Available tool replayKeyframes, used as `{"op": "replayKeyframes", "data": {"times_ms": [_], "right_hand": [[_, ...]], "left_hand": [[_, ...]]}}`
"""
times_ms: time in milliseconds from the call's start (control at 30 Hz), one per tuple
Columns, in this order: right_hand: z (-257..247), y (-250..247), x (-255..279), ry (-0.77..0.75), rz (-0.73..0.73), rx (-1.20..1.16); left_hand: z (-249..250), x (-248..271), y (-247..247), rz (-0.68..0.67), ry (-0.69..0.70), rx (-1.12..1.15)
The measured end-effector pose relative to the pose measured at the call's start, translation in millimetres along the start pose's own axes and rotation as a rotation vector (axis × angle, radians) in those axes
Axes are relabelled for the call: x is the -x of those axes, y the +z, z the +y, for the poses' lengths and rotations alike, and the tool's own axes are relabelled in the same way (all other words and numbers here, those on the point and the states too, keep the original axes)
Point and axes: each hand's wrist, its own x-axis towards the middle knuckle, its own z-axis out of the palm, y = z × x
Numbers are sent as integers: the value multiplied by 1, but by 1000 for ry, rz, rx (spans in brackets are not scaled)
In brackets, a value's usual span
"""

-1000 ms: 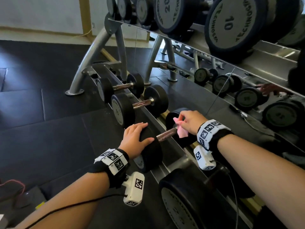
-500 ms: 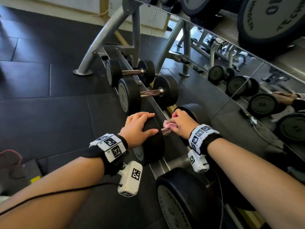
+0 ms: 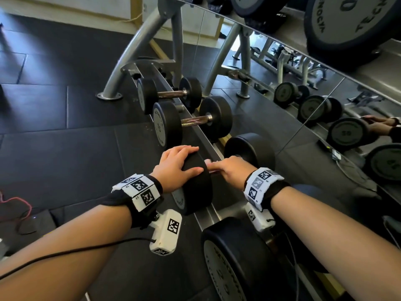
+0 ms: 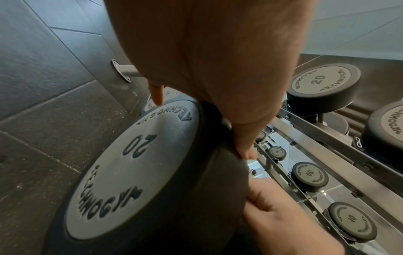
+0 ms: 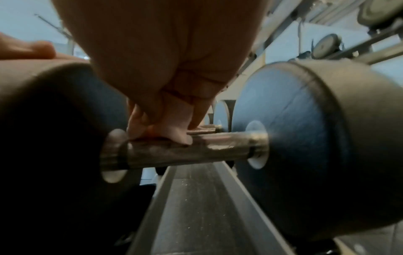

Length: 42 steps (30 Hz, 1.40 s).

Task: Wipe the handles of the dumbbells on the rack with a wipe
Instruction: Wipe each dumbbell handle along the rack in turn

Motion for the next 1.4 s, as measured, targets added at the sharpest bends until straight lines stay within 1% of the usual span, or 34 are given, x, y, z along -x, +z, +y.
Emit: {"op": "replayKeyframes", "data": {"times_ms": [100,200,267,367,433,500,600,700,800,833,933,1033,1133,1167,1233,1333,1400], "right_hand": [[21,-4,7,92,18,74],[25,-3,8,163,49,53],[14,-1,4,131,38,48],[-9,7,-2,14,-16,2],[-13,7,-3,-26,-30,15],[-6,-2,-1,6,-68,54],[13,-19,0,120,-90,123],[22,-20,-5,198,-78,29],[25,-18,-13,235,-30,-227],[25,-18,-15,232,-37,-269],[27,-19,-22,183,-79,-211],[27,-21,-27,152,-60,-161],[24,-16,-31,175,-91,-49],[23,-15,-32,186,-97,-56],[20,-12,-35,186,-94,-159],[16,-10,-37,131,-95,-359],[16,-10,-37,126,-60,-500]], "left_hand": [[2,1,-1,-7,-11,7],[4,2,-1,-9,-16,17],[4,3,-1,-8,-14,19],[4,3,-1,-4,-7,13],[4,3,-2,-6,-10,7],[5,3,-2,-15,-12,9],[5,4,-3,-32,-18,25],[6,5,-3,-36,-22,34],[7,5,-3,-27,-19,23],[7,5,-3,-27,-18,19],[7,5,-4,-32,-19,21],[8,5,-5,-37,-20,20],[10,6,-6,-42,-26,14],[11,6,-6,-42,-27,11],[11,7,-6,-42,-31,5],[11,7,-6,-48,-33,-4],[12,7,-5,-41,-31,-23]]}}
